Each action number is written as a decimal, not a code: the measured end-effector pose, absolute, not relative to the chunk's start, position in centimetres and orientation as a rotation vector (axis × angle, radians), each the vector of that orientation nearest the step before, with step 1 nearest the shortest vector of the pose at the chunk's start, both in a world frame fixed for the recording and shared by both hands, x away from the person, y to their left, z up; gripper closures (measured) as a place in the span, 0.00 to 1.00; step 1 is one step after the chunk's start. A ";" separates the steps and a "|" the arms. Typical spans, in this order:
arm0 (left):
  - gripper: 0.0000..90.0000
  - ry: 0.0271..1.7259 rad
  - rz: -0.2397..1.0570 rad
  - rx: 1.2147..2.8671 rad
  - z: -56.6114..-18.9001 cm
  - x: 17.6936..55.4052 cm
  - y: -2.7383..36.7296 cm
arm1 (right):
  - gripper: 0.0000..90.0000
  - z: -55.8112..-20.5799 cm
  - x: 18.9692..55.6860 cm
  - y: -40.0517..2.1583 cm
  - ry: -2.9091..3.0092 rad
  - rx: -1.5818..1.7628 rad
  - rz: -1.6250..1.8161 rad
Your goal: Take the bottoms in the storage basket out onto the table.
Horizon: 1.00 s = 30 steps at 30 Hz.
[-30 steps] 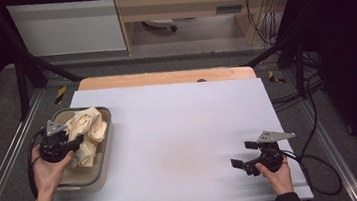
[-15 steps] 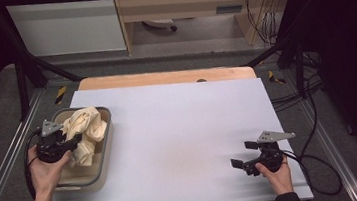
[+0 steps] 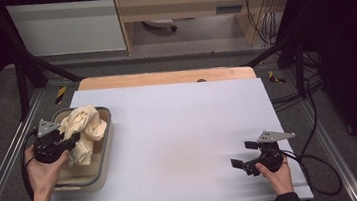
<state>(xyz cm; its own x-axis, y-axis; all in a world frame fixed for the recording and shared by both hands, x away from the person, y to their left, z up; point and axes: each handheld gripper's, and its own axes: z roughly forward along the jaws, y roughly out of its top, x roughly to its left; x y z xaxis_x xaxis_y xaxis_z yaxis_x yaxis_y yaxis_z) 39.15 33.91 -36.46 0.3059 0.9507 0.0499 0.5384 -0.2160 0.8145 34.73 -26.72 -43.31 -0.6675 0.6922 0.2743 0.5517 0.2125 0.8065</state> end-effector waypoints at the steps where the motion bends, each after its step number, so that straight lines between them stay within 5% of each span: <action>1: 0.73 1.326 0.744 1.867 -36.4 39.1 33.9 | 0.01 -43.3 34.7 -26.7 2.329 1.205 1.449; 30: 0.73 1.294 0.753 1.807 -34.8 38.2 34.1 | 0.01 -43.3 34.7 -26.7 2.329 1.205 1.448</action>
<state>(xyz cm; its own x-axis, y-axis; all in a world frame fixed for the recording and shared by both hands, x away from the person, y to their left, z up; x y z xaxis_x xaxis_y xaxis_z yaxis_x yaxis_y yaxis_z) 38.17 34.09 -34.76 0.3078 0.9511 0.0263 0.4932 -0.1831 0.8504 34.73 -26.72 -43.31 -0.6675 0.6923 0.2741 0.5521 0.2131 0.8061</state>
